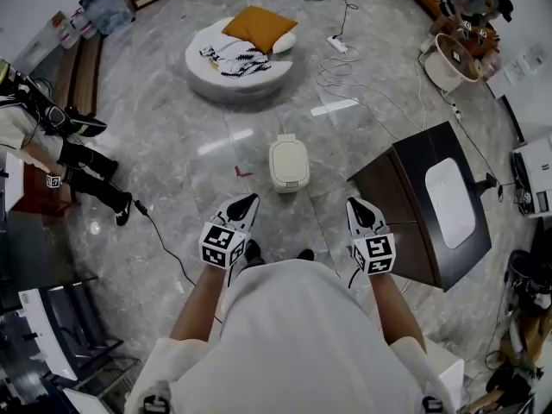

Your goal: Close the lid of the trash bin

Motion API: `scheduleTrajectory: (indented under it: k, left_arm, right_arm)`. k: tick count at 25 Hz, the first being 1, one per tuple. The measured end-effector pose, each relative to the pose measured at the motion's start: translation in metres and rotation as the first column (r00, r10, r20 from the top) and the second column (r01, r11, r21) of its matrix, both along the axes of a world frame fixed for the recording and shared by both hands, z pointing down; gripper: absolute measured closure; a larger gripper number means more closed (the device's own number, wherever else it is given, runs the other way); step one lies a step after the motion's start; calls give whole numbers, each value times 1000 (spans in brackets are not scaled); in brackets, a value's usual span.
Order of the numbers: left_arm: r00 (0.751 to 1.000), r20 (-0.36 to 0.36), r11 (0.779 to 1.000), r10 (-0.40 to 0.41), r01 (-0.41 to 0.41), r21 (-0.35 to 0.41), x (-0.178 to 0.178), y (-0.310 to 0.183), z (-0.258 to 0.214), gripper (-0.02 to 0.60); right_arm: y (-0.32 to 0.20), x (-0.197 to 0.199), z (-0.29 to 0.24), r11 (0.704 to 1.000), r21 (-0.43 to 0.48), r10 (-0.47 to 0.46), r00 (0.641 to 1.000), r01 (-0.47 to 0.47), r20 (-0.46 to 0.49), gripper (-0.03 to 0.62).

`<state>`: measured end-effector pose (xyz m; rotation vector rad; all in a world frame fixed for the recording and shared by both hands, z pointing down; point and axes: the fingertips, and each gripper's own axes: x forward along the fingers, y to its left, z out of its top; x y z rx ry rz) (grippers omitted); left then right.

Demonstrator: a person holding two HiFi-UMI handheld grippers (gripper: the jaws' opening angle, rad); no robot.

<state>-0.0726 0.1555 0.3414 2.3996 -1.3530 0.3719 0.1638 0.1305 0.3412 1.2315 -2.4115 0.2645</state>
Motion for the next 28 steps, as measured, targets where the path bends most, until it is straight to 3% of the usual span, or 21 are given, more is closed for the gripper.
scheduleTrajectory:
  k: [28]
  left_arm:
    - [1000, 15, 1000, 15, -15, 9, -6, -10, -3, 561]
  right_arm:
    - [6, -9, -9, 1000, 28, -3, 1000, 3, 11, 560]
